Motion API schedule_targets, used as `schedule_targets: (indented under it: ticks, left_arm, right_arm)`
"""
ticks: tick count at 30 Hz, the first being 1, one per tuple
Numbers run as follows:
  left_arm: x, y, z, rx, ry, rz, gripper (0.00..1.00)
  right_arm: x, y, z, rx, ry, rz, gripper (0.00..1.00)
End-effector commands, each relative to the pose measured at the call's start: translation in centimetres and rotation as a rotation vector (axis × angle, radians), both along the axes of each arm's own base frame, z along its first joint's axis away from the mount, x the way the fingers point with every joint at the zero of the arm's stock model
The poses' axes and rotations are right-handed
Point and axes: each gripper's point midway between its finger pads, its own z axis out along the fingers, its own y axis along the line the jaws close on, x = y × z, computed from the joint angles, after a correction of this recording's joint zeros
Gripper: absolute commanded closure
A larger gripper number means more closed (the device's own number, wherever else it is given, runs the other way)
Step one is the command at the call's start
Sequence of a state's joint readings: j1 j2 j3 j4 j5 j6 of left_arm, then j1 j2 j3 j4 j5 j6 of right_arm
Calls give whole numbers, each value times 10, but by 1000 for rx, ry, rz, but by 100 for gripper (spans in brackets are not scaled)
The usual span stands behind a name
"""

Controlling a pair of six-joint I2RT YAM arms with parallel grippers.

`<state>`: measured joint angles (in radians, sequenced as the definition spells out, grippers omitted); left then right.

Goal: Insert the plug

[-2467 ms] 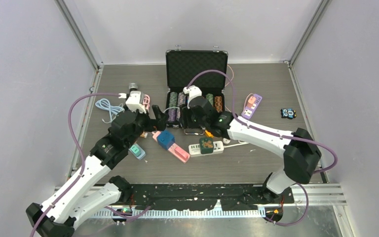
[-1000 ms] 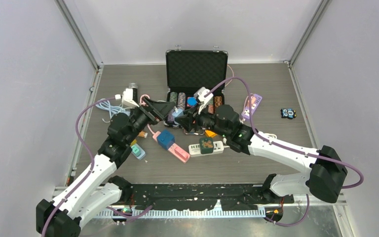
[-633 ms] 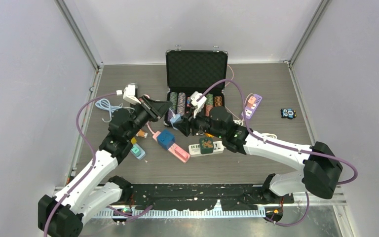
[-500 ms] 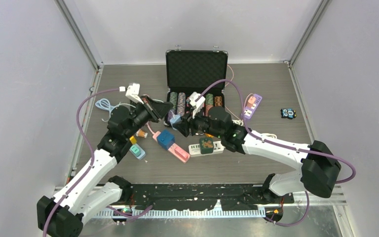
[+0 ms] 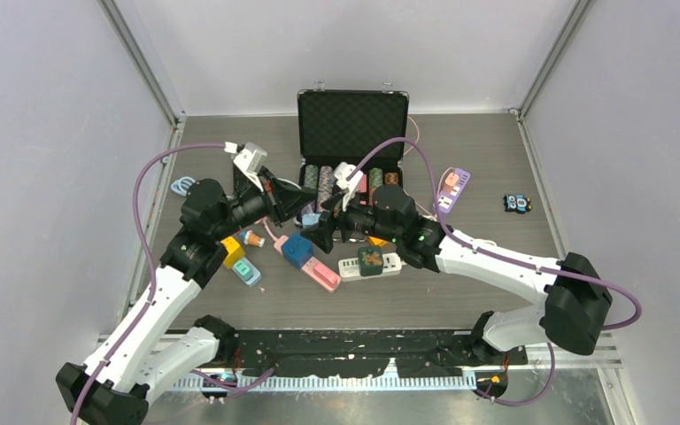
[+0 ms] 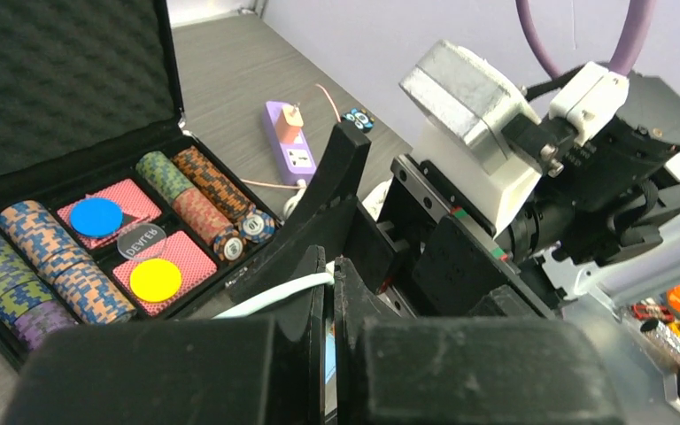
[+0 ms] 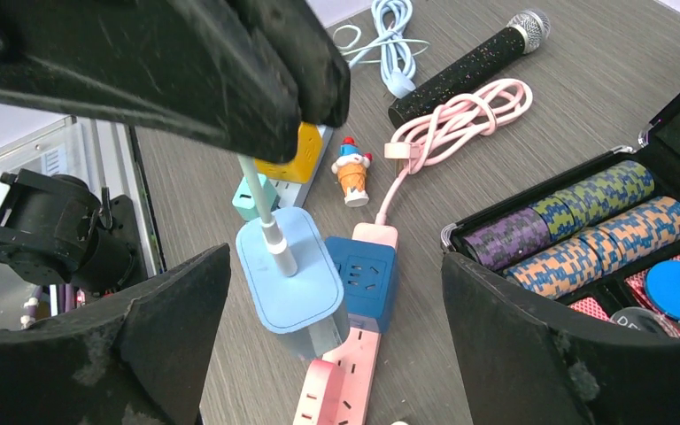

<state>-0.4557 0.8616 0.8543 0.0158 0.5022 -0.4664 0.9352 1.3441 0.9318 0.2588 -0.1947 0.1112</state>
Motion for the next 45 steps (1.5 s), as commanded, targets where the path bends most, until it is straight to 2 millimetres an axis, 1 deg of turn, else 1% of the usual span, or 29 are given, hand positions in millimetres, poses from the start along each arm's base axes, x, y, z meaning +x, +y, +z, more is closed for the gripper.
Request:
schedule_targets:
  ticks: [1,3,5,6,7,8,9,10,12,14,15,16,17,19,21,22,23,24,25,26,27,32,34,37,38,39,41,42,45]
  left_arm:
    - [-17,-1,28,7,-109,-79,100]
    - [-24,-4,29,13,-126,-121,100]
    - [-32,-5,30,20,-148,-160,100]
    - [-34,-6,28,26,-145,-170,100]
    - [-36,-5,27,32,-143,-174,100]
    - [-37,-5,26,35,-143,-177,100]
    - [-38,-4,26,37,-145,-178,100]
    - [-39,-4,25,40,-144,-178,100]
    - [-39,-4,24,42,-141,-179,100]
    - [-39,-4,22,45,-135,-179,100]
    - [-39,-4,22,46,-132,-180,100]
    - [-39,-3,21,47,-133,-181,100]
    - [-40,-4,21,49,-130,-184,100]
    - [-41,-4,20,52,-129,-188,100]
    - [-41,-4,20,56,-130,-190,100]
    - [-41,-3,20,57,-128,-188,100]
    - [-41,-3,20,57,-128,-190,100]
    - [-41,-3,20,58,-128,-190,100]
    - [-41,-3,20,58,-128,-189,100]
    - [-42,-3,21,57,-129,-192,100]
    - [-42,-3,20,57,-128,-192,100]
    - [-42,-2,20,60,-124,-184,100]
    - [-40,0,19,66,-116,-163,100]
    - [-32,6,13,86,-97,-105,99]
    - [-28,10,11,98,-89,-71,88]
    - [-23,15,7,112,-75,-26,80]
    - [-9,30,-3,145,-41,96,73]
    - [2,42,-10,166,-17,190,67]
    - [18,69,-28,209,43,376,63]
  right_arm:
    - [-7,2,40,61,-91,45,9]
    - [-8,2,38,51,-97,54,18]
    - [-8,4,34,14,-100,75,30]
    - [-11,7,32,-2,-91,95,40]
    - [-10,8,35,-4,-97,104,45]
    - [-13,10,32,-11,-89,125,53]
    - [-14,11,33,-9,-89,132,57]
    - [-15,12,33,-7,-87,140,64]
    - [-15,13,34,1,-84,141,67]
    - [-16,14,37,12,-87,145,58]
    - [-17,14,37,14,-88,150,48]
    - [-17,14,39,21,-92,151,43]
    - [-17,14,39,21,-94,150,34]
    - [-16,14,39,19,-103,151,27]
    - [-16,13,38,16,-115,151,27]
    - [-16,12,38,15,-115,151,29]
    - [-18,13,38,14,-112,158,36]
    - [-18,13,39,14,-112,162,40]
    - [-20,14,35,2,-99,174,50]
    - [-20,16,37,1,-98,180,54]
    - [-21,16,32,-16,-82,188,60]
    - [-18,18,29,-30,-69,184,83]
    - [-17,19,28,-32,-68,180,88]
    - [-13,19,27,-25,-64,158,94]
    - [-10,19,26,-20,-67,138,95]
    - [-7,17,23,-19,-60,115,94]
    - [-3,17,19,-8,-53,82,95]
    - [-1,18,19,8,-44,72,95]
    - [7,20,9,30,-5,24,95]
